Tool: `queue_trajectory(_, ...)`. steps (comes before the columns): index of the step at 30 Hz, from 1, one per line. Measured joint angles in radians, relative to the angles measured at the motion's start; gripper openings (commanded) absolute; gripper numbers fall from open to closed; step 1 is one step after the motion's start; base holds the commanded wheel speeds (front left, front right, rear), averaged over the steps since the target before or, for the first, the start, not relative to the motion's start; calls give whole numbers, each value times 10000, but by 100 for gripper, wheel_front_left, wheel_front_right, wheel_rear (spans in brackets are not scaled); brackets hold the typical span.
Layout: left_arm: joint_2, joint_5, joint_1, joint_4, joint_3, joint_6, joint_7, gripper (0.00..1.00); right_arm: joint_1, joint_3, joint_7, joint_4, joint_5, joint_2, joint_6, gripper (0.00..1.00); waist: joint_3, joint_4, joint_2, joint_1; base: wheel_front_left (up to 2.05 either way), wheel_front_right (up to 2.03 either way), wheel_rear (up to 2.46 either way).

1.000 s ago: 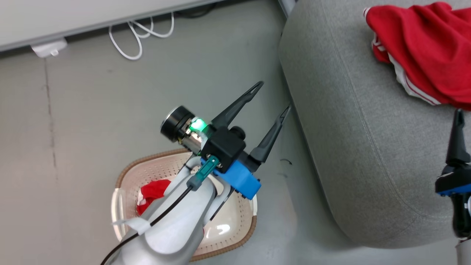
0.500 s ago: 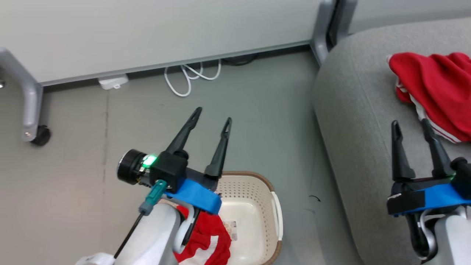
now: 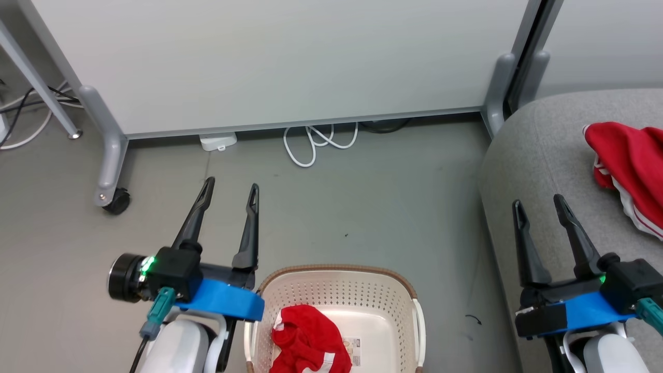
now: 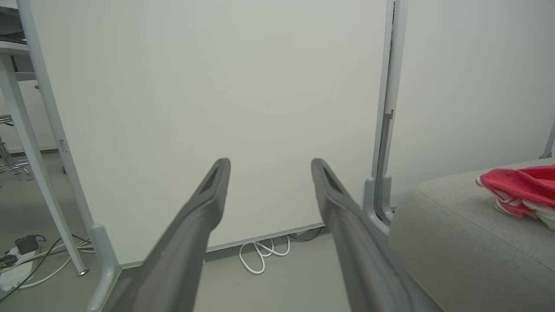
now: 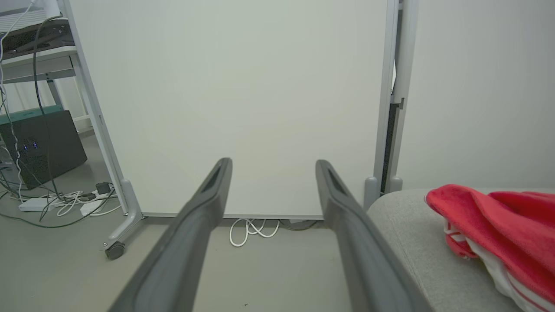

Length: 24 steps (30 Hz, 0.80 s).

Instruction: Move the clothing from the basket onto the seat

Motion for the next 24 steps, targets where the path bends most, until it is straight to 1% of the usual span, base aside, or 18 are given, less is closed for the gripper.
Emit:
queue_trajectory(6,-52,134,764,-502,616,-44,0,100,381,-102,0,-157,-111,159,0,100,-322,136,0,0,0,0,0)
queue_trajectory(13,-136,291,1588,-869,1156,-276,0,100,921,-355,0,-226,-150,326,0,100,-640,175,0,1,0,0,0)
queue_trajectory(24,-343,401,2150,-972,1580,-537,0,100,1340,-364,0,-247,-148,462,0,100,-798,280,0,1,0,0,0)
